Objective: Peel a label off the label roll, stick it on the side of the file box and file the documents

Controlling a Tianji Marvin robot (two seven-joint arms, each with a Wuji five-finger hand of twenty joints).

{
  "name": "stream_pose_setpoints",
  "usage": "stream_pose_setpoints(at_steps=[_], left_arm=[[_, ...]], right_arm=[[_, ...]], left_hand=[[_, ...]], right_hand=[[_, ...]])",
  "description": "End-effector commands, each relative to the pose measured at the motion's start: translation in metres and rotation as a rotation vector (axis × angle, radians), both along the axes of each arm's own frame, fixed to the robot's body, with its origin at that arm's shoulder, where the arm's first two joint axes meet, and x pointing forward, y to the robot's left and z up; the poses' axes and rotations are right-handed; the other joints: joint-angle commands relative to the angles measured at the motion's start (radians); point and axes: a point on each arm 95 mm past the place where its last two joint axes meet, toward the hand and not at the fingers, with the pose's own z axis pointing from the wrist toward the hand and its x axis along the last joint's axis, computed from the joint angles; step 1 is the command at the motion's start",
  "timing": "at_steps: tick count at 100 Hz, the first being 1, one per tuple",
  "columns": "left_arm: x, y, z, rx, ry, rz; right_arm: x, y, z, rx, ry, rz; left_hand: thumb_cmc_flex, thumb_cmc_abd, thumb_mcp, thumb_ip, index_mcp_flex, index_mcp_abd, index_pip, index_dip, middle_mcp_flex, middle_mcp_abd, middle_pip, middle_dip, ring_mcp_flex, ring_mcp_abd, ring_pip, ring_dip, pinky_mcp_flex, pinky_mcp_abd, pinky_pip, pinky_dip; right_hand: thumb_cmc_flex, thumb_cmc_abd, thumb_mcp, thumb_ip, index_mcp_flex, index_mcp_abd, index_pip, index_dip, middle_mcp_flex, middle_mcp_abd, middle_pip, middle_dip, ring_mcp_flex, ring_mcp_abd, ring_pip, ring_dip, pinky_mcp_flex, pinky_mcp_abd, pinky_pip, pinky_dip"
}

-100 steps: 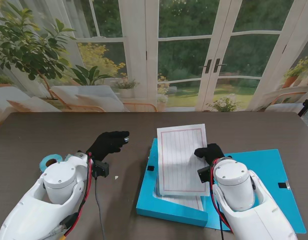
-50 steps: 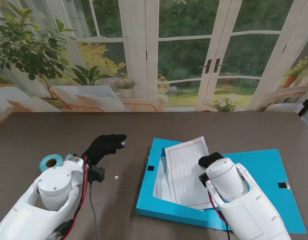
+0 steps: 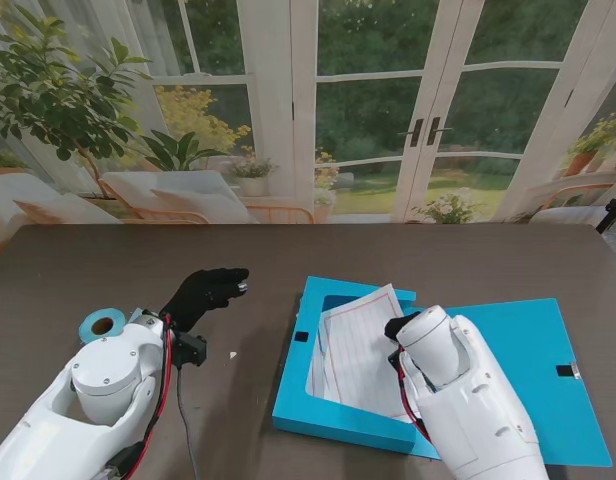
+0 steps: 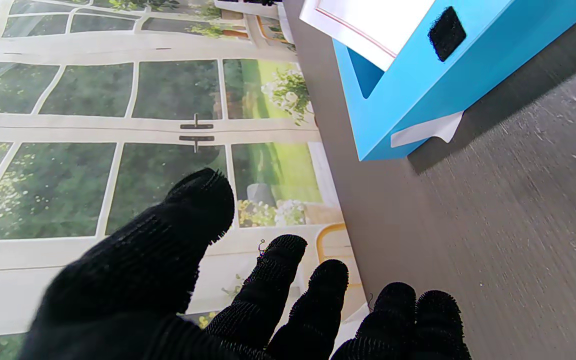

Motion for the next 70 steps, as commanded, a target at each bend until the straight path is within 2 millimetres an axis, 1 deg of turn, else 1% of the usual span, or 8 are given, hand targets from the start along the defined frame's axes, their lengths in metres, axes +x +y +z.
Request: stream_pose_setpoints(at_steps=[1,16,19,27,37,54,63,70], left_arm=[[-0.002,-0.003,0.001,-0.011,0.003,-0.018],[-0.002,-0.003,0.001,-0.016,0.007,-0.014],[-0.002,-0.003,0.001,-0.017,0.008,-0.013],[-0.002,-0.002,0.001,-0.018,0.009,-0.012],[-0.002,-0.002,0.001,-0.017,0.006,-0.01],[0.0,-0.001,0.002,-0.011,0.002,-0.01],[0.0,-0.002,0.002,-0.004,0.0,-0.014],[0.001,-0.002,0.003,0.001,-0.002,-0.017]], right_arm=[[-0.006,0.011,-0.002,-0.031,0.026,-0.026],[-0.007,0.015,0.001,-0.032,0.044,-0.016],[-0.008,0.015,0.002,-0.03,0.047,-0.015],[-0.01,0.014,0.005,-0.034,0.041,-0.011],[-0.012,0.012,0.008,-0.059,0.019,0.008],[-0.018,0.01,0.012,-0.082,-0.005,0.046],[-0.02,0.01,0.014,-0.113,-0.02,0.081],[-0.021,0.01,0.014,-0.135,-0.045,0.089]], left_hand=[[0.002,0.023,-0.036,0.017,0.012,-0.026,0.0,0.006,0.014,-0.013,0.001,-0.002,0.012,-0.019,-0.009,0.01,-0.008,-0.043,-0.032,0.015],[0.001,0.027,-0.04,0.018,0.015,-0.023,0.002,0.007,0.017,-0.006,0.002,-0.001,0.012,-0.018,-0.009,0.01,-0.009,-0.043,-0.033,0.017],[0.002,0.028,-0.04,0.018,0.015,-0.022,0.001,0.007,0.017,-0.005,0.002,-0.001,0.012,-0.018,-0.009,0.01,-0.009,-0.043,-0.033,0.017],[0.002,0.029,-0.041,0.018,0.017,-0.022,0.002,0.008,0.019,-0.002,0.002,-0.001,0.012,-0.018,-0.009,0.01,-0.009,-0.044,-0.034,0.018],[0.002,0.029,-0.043,0.018,0.018,-0.023,0.002,0.008,0.021,-0.003,0.003,0.0,0.013,-0.017,-0.009,0.01,-0.008,-0.044,-0.034,0.018],[0.001,0.029,-0.044,0.019,0.018,-0.024,0.002,0.009,0.021,-0.005,0.003,0.0,0.013,-0.017,-0.009,0.01,-0.009,-0.045,-0.035,0.019],[0.001,0.028,-0.044,0.019,0.018,-0.025,0.002,0.009,0.022,-0.004,0.003,0.001,0.013,-0.016,-0.009,0.01,-0.009,-0.045,-0.036,0.019],[0.0,0.028,-0.044,0.019,0.018,-0.025,0.002,0.009,0.023,-0.005,0.003,0.001,0.012,-0.016,-0.009,0.01,-0.009,-0.045,-0.036,0.019]], right_hand=[[-0.057,-0.019,-0.06,-0.065,-0.09,0.026,0.001,-0.024,-0.089,-0.006,0.039,-0.004,-0.061,-0.01,0.008,-0.007,-0.231,-0.032,0.031,-0.012],[-0.104,0.032,-0.131,-0.135,-0.261,0.137,-0.054,-0.028,-0.312,0.023,0.102,-0.049,-0.207,-0.026,0.029,-0.01,-0.321,-0.048,0.003,0.001],[-0.117,0.052,-0.151,-0.163,-0.301,0.156,-0.1,0.035,-0.366,0.027,0.111,-0.076,-0.238,-0.026,0.028,-0.017,-0.34,-0.056,-0.011,0.009],[-0.145,0.074,-0.169,-0.189,-0.386,0.178,-0.135,0.056,-0.462,0.03,0.11,-0.088,-0.309,-0.028,0.009,-0.025,-0.38,-0.068,-0.032,0.011],[-0.175,0.098,-0.18,-0.221,-0.507,0.196,-0.195,0.028,-0.572,0.024,0.101,-0.119,-0.395,-0.029,-0.032,-0.043,-0.429,-0.082,-0.072,0.012],[-0.238,0.168,-0.204,-0.282,-0.742,0.217,-0.306,-0.071,-0.825,0.017,0.007,-0.218,-0.587,-0.029,-0.2,-0.111,-0.53,-0.104,-0.185,0.014],[-0.27,0.204,-0.211,-0.312,-0.755,0.218,-0.457,-0.168,-0.88,0.019,-0.12,-0.334,-0.668,-0.039,-0.32,-0.163,-0.56,-0.116,-0.256,0.032],[-0.272,0.205,-0.209,-0.317,-0.757,0.199,-0.505,-0.163,-0.879,0.022,-0.211,-0.396,-0.717,-0.042,-0.404,-0.199,-0.575,-0.117,-0.292,0.043]])
